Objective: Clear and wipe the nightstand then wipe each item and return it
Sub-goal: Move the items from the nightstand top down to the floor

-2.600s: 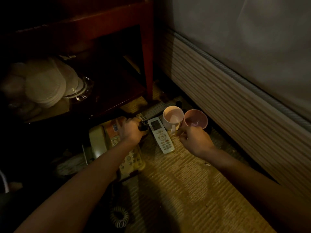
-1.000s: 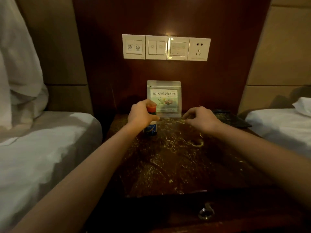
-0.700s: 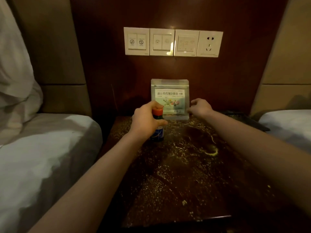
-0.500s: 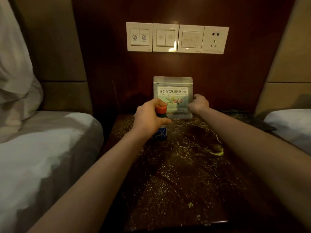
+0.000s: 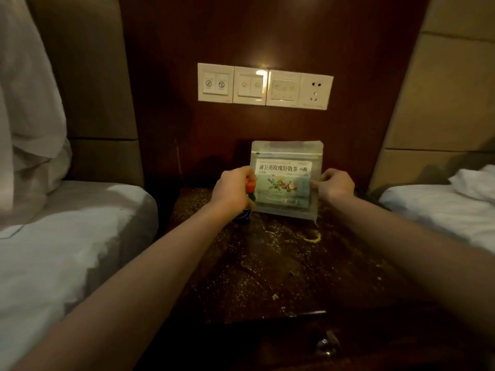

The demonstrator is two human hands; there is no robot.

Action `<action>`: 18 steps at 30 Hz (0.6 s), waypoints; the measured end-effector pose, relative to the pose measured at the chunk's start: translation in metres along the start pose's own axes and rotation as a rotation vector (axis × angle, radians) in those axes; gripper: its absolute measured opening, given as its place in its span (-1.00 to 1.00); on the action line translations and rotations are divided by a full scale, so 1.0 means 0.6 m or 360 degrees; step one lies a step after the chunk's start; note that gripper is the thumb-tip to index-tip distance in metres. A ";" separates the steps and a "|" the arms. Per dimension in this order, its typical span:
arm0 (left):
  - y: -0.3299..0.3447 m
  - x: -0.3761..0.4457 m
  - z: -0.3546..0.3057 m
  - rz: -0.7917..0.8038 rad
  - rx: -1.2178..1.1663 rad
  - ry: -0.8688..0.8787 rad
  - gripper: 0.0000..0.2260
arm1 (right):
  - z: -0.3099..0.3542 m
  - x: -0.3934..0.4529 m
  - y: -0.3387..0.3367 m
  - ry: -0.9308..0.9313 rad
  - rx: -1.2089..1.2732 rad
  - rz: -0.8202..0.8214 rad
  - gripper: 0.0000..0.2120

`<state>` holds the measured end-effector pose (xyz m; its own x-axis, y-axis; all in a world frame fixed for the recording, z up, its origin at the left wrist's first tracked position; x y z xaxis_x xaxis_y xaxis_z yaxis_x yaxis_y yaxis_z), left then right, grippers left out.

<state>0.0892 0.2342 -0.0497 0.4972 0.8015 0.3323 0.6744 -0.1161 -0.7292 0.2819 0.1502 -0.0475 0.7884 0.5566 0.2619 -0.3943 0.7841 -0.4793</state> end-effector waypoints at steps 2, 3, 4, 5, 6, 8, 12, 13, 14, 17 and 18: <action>-0.002 -0.018 -0.019 -0.0026 -0.0011 0.0032 -0.61 | -0.004 -0.026 -0.056 -0.0023 0.0039 -0.0010 -0.75; -0.003 -0.028 -0.029 -0.0067 -0.0081 0.0039 -0.60 | -0.003 -0.036 -0.087 -0.0029 0.0078 -0.0018 -0.75; -0.004 -0.040 -0.039 -0.0120 -0.0163 0.0048 -0.59 | -0.001 -0.048 -0.121 -0.0034 0.0109 -0.0037 -0.75; -0.004 -0.053 -0.050 -0.0166 -0.0228 0.0058 -0.58 | 0.001 -0.062 -0.155 -0.0044 0.0131 -0.0062 -0.76; -0.003 -0.068 -0.063 -0.0192 -0.0265 0.0075 -0.56 | 0.001 -0.077 -0.186 -0.0056 0.0163 -0.0080 -0.77; 0.008 -0.101 -0.092 -0.0170 -0.0305 0.0123 -0.54 | -0.007 -0.116 -0.242 -0.0053 0.0267 -0.0112 -0.78; 0.037 -0.184 -0.161 -0.0027 -0.0328 0.0236 -0.53 | -0.056 -0.231 -0.348 -0.0042 0.0495 -0.0216 -0.73; 0.046 -0.206 -0.177 0.0009 -0.0335 0.0278 -0.52 | -0.074 -0.261 -0.374 -0.0039 0.0476 -0.0240 -0.73; 0.058 -0.228 -0.191 0.0051 -0.0349 0.0328 -0.52 | -0.095 -0.290 -0.400 -0.0031 0.0443 -0.0260 -0.73; 0.102 -0.296 -0.223 0.0190 -0.0405 0.0443 -0.53 | -0.167 -0.377 -0.467 -0.0003 0.0305 -0.0300 -0.75; 0.122 -0.317 -0.230 0.0241 -0.0440 0.0462 -0.53 | -0.192 -0.406 -0.482 0.0012 0.0267 -0.0305 -0.76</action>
<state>0.1191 -0.0076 -0.0835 0.7084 0.5693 0.4172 0.6832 -0.4044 -0.6080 0.2583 -0.2437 -0.0690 0.8595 0.3919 0.3282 -0.3097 0.9100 -0.2757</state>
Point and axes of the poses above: each hand's wrist, its own x-axis towards the middle knuckle, its own y-axis out of the palm, z = x × y, the point moved 4 cm from there along x, towards the middle knuckle, and after that the axes turned 2 degrees about -y, right-handed, at the moved point
